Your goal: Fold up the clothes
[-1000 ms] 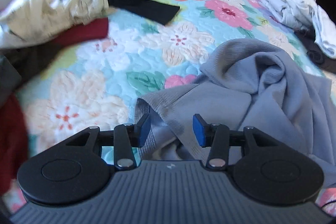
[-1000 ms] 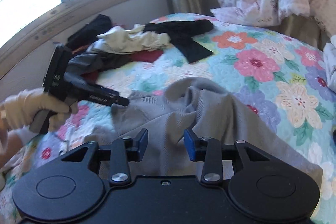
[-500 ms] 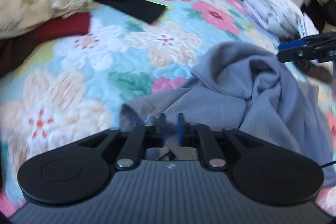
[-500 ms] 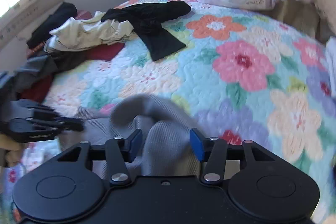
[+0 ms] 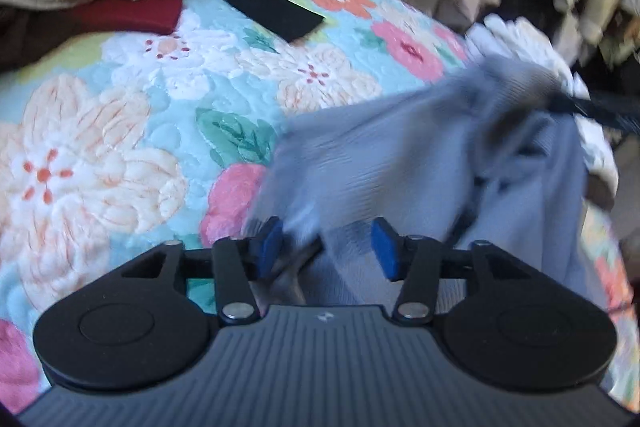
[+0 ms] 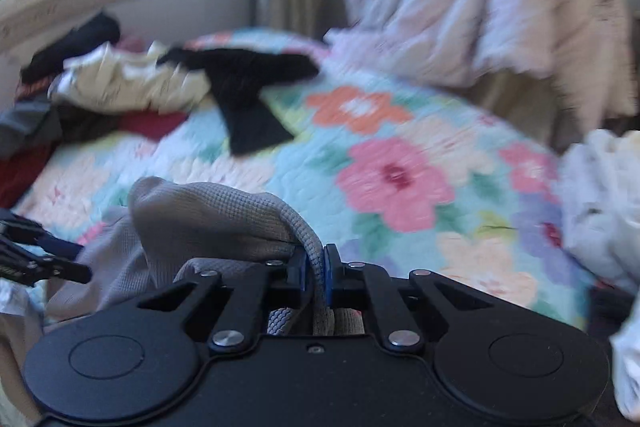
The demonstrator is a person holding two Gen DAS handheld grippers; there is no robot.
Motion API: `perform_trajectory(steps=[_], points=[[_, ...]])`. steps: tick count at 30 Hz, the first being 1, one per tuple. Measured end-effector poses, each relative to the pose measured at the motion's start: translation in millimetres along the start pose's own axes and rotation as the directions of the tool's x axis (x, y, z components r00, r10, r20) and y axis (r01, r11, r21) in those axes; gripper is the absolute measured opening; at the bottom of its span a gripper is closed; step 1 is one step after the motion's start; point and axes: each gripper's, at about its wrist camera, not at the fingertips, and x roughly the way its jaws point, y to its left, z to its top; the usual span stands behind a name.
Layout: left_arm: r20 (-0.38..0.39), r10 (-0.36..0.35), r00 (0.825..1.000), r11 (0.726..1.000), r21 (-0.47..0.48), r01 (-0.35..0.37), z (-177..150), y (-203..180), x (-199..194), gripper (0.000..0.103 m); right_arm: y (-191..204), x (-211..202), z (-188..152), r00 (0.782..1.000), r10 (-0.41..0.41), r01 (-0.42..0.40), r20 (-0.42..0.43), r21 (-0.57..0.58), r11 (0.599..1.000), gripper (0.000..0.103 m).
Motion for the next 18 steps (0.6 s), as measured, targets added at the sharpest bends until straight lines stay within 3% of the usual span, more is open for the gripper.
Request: perform_trajectory(steps=[5, 7, 8, 11, 15, 18], points=[[0.033, -0.072, 0.997, 0.997, -0.029, 0.073, 9.0, -10.2, 12.6, 0.061, -5.8, -37.6, -15.5, 0.999, 0.014, -0.016, 0.036, 0.05, 0.999, 0.009], [0.024, -0.086, 0.996, 0.996, -0.003, 0.086, 10.1, -14.9, 16.7, 0.038, -5.2, -38.3, -15.9, 0.999, 0.009, -0.011, 0.044, 0.049, 0.999, 0.009], [0.018, -0.093, 0.996, 0.996, 0.017, 0.093, 10.0, -17.2, 18.5, 0.001, -3.7, -37.7, -14.7, 0.999, 0.007, -0.009, 0.049, 0.046, 0.999, 0.009], [0.027, -0.062, 0.998, 0.996, 0.059, 0.061, 9.4, -22.2, 19.2, 0.003, 4.1, -38.7, -8.3, 0.997, 0.011, -0.014, 0.082, 0.037, 0.999, 0.009], [0.138, 0.014, 0.99, 0.994, 0.103, -0.028, 21.9, -25.4, 2.4, 0.002, 10.9, -45.3, 8.5, 0.988, 0.022, -0.027, 0.152, 0.031, 0.999, 0.009], [0.215, 0.029, 0.976, 0.994, 0.101, -0.052, 47.7, -23.2, -9.7, 0.002, 14.3, -59.5, 19.0, 0.98, 0.075, -0.087, 0.183, 0.058, 0.994, 0.009]])
